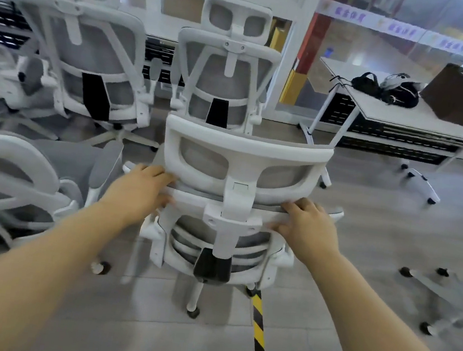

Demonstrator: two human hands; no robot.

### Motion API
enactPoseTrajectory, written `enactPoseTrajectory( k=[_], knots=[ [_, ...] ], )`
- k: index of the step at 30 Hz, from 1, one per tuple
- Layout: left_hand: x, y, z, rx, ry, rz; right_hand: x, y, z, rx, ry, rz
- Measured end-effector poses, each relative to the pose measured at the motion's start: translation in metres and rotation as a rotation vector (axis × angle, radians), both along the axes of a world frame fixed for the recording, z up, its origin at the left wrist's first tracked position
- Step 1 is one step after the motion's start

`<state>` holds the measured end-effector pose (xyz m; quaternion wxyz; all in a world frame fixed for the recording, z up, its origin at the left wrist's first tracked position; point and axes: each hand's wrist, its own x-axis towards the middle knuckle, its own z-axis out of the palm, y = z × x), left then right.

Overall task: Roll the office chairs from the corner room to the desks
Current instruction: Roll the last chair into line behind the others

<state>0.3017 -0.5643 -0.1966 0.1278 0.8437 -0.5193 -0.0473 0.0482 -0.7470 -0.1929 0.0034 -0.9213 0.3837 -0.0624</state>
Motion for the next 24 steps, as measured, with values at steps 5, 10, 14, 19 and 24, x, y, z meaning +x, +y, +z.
enactPoseTrajectory(
  k=[5, 10, 14, 19, 24],
  knots=[
    [0.01, 0.01, 0.003, -0.055, 0.058, 0.114, 0.016, -0.013, 0.002, 0.074, 0.038, 0.104],
    [0.019, 0.012, 0.005, -0.023, 0.097, 0.21, 0.042, -0.019, 0.002, 0.081, 0.023, 0.16],
    [0.028, 0.016, 0.005, -0.014, 0.102, 0.241, 0.054, -0.018, -0.002, 0.064, 0.03, 0.17],
    [0.038, 0.021, 0.002, -0.02, 0.105, 0.236, 0.057, -0.009, -0.005, 0.07, 0.03, 0.153],
    [0.033, 0.024, 0.0, -0.042, 0.09, 0.207, 0.051, -0.005, -0.006, 0.092, 0.006, 0.137]
  ],
)
